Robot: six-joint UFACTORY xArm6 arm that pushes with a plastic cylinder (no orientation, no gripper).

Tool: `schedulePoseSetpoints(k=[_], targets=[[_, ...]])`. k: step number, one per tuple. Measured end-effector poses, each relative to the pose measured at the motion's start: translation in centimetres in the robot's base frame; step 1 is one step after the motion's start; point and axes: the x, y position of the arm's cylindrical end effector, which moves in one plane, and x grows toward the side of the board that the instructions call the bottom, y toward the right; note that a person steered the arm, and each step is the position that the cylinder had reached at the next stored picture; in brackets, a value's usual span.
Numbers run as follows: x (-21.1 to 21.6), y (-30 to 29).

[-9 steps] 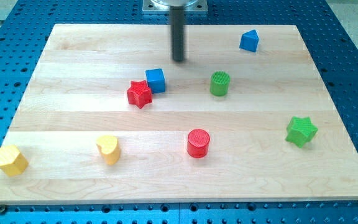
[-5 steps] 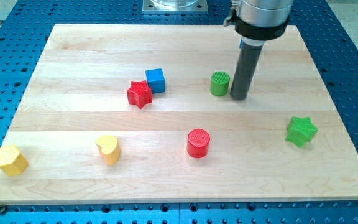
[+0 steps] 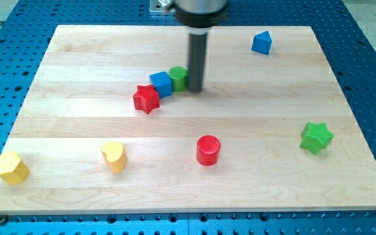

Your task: Move the green circle top right of the blue cube

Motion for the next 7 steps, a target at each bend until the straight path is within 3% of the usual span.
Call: schedulePoseSetpoints(k=[2, 3, 6, 7], targets=[[-0.1, 8.6], [-4.0, 6.9], [-3.2, 0.4], [-5.1, 6.9]])
